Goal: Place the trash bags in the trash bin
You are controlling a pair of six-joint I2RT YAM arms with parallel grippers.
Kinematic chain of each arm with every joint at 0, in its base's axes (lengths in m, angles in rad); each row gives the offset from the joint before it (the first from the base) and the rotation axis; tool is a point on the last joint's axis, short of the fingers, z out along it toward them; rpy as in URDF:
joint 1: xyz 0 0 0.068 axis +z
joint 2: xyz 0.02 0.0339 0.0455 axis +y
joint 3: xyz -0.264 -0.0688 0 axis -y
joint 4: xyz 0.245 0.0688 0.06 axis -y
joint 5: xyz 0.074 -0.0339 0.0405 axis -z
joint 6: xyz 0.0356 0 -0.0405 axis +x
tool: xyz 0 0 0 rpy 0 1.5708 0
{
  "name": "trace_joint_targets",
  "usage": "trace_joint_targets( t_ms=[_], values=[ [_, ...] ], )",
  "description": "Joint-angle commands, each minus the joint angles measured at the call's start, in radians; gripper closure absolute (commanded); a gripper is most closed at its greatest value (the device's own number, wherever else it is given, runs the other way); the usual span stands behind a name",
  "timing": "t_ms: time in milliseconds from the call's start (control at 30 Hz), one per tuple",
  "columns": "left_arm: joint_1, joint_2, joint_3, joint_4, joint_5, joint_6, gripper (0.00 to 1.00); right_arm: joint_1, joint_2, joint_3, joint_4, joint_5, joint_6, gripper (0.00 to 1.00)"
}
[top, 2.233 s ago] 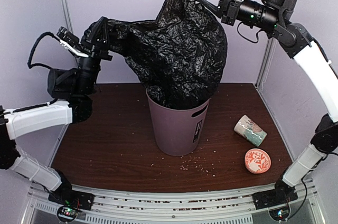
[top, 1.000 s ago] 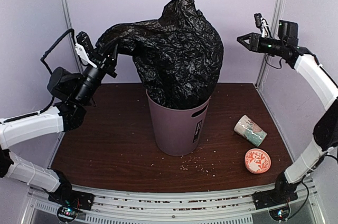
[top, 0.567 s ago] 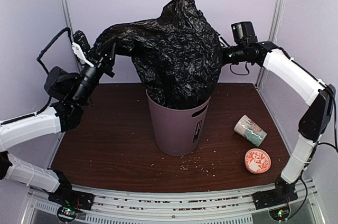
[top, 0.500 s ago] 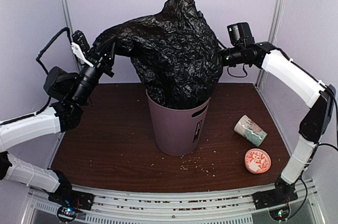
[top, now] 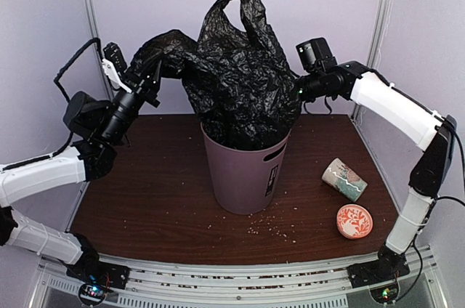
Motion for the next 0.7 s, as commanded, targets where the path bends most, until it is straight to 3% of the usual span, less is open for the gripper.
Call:
trace_joint_targets(
  t_ms=[0,233,500,667],
  values=[
    [0.006,0.037,-0.01,0.021,0.018,-0.028,1.0,-0.002,0.011,-0.013,-0.015,0.056,0.022,0.68],
    [0.007,0.09,-0.015,0.046,0.023,-0.045,1.0,-0.025,-0.107,-0.069,0.014,0.099,0.011,0.55],
    [0.007,0.115,-0.008,0.071,0.027,-0.046,1.0,-0.183,-0.212,-0.163,0.018,0.068,0.007,0.41],
    [0.007,0.107,-0.019,0.096,0.028,-0.047,1.0,-0.257,-0.296,-0.277,0.037,0.034,-0.041,0.38]
  ],
)
